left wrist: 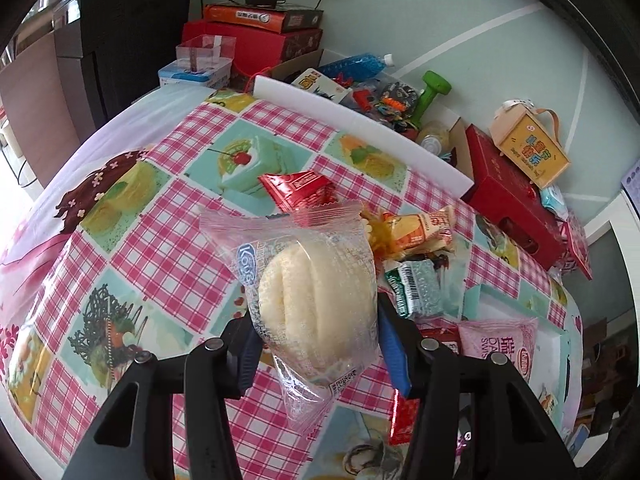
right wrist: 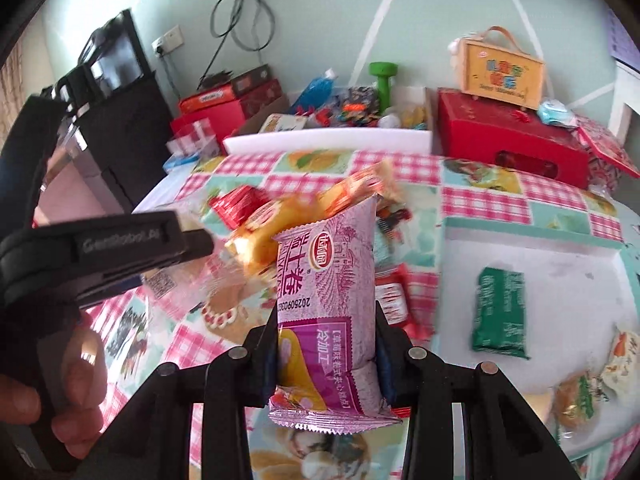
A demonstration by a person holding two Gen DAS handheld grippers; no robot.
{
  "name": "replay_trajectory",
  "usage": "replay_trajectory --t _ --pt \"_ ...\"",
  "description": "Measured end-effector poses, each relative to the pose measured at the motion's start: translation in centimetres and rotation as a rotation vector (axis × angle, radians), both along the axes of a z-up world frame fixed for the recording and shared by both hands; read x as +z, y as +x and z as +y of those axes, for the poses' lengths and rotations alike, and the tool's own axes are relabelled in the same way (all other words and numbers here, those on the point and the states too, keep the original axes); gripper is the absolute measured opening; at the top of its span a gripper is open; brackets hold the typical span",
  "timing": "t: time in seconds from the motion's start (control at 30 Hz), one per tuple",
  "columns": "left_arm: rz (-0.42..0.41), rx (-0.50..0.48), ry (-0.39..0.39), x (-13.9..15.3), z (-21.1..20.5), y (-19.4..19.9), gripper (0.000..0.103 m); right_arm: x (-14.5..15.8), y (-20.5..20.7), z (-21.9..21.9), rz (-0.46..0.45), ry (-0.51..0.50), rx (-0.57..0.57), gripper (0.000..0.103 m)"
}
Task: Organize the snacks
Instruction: 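Lower both held snacks into the white tray and open both tools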
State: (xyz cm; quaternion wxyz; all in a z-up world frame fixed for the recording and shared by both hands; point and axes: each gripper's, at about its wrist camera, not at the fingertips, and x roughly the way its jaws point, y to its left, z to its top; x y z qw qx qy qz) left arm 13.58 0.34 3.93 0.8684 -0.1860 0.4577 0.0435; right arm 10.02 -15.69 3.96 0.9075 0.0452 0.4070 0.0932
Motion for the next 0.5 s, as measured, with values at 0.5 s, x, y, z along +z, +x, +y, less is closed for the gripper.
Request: replay_trajectory --t 0.5 --pt "-0.103 -0.306 0.024 2.7 -13.5 1.9 0.054 0.7 -1.2 -19.1 -0.003 0.130 -0.507 0.041"
